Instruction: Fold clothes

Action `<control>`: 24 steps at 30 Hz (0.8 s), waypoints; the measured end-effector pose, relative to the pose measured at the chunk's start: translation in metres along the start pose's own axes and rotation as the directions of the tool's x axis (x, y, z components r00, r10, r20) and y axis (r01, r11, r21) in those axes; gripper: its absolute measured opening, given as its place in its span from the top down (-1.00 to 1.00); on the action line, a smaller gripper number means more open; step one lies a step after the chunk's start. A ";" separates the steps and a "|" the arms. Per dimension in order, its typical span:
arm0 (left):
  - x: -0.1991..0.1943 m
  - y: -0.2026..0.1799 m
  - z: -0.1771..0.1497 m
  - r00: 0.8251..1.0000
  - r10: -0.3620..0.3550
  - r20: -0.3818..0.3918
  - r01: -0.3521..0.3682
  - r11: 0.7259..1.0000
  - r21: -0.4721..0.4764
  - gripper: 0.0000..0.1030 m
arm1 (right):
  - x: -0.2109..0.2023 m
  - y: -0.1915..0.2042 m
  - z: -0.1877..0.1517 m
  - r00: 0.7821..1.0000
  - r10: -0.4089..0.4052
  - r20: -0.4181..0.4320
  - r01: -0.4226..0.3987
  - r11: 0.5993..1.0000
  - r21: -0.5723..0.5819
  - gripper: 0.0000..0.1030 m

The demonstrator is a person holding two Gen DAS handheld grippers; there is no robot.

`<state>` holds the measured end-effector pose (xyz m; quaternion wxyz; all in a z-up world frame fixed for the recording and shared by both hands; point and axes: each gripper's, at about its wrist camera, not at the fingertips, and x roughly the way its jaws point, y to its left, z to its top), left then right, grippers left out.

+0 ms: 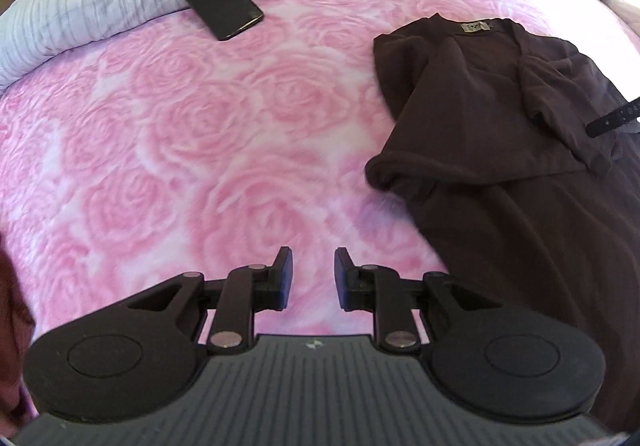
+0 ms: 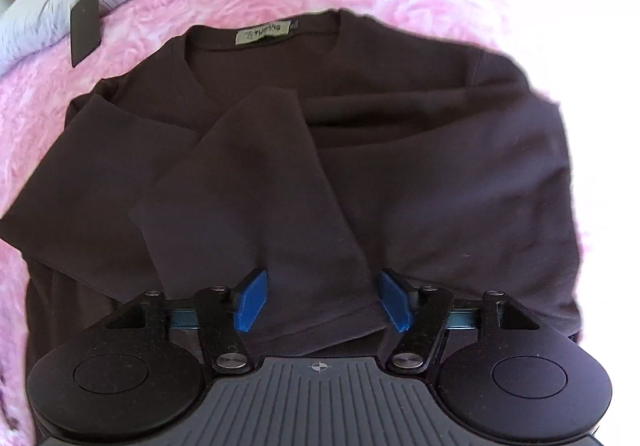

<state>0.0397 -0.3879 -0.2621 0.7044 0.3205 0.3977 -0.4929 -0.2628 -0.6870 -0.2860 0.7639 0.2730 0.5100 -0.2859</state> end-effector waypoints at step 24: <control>-0.019 -0.256 0.081 0.997 -0.079 0.012 0.075 0.979 0.187 0.57 | -0.230 -0.361 -0.092 0.800 -0.600 -0.006 0.599 0.800 0.031 0.46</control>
